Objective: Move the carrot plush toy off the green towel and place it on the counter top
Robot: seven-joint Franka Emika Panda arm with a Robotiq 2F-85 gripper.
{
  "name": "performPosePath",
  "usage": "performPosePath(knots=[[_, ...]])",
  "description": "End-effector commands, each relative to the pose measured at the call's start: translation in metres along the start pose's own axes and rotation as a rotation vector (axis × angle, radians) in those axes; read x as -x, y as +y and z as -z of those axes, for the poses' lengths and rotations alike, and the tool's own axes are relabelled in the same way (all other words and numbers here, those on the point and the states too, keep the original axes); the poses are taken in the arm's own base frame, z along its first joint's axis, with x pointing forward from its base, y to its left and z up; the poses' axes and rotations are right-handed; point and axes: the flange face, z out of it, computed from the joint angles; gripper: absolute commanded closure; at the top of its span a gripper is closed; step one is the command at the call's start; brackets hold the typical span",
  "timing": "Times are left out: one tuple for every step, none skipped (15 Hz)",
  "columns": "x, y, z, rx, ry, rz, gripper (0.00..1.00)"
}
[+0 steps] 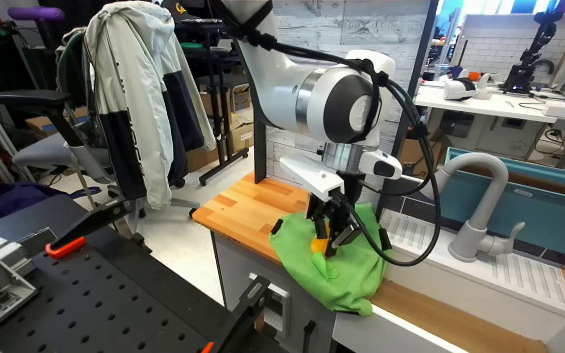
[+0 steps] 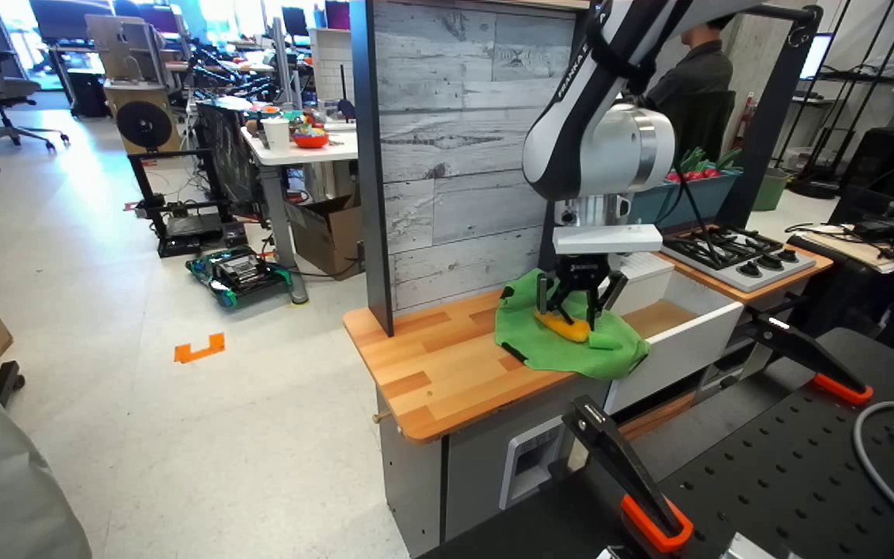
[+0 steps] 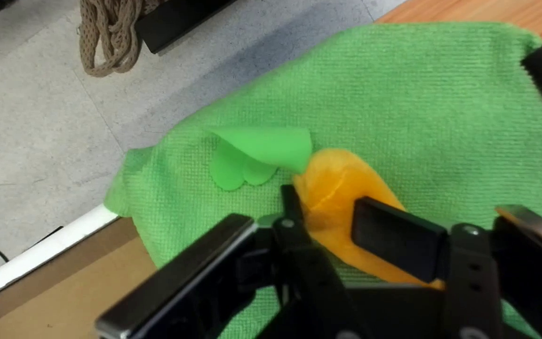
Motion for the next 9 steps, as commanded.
performPosePath(knots=[[-0.008, -0.002, 0.0, 0.0, 0.012, 0.005, 0.96], [-0.008, -0.002, 0.003, -0.005, 0.014, 0.006, 0.99], [-0.008, -0.001, 0.005, -0.011, 0.017, 0.008, 1.0], [-0.009, -0.001, 0.007, -0.014, 0.02, 0.008, 1.0], [-0.009, 0.0, 0.01, -0.02, 0.022, 0.01, 1.0], [-0.008, 0.0, 0.012, -0.026, 0.026, 0.013, 0.99], [-0.008, 0.0, 0.016, -0.033, 0.028, 0.017, 0.99], [-0.006, 0.0, 0.019, -0.039, 0.036, 0.022, 0.99], [-0.006, 0.0, 0.023, -0.044, 0.042, 0.028, 0.99]])
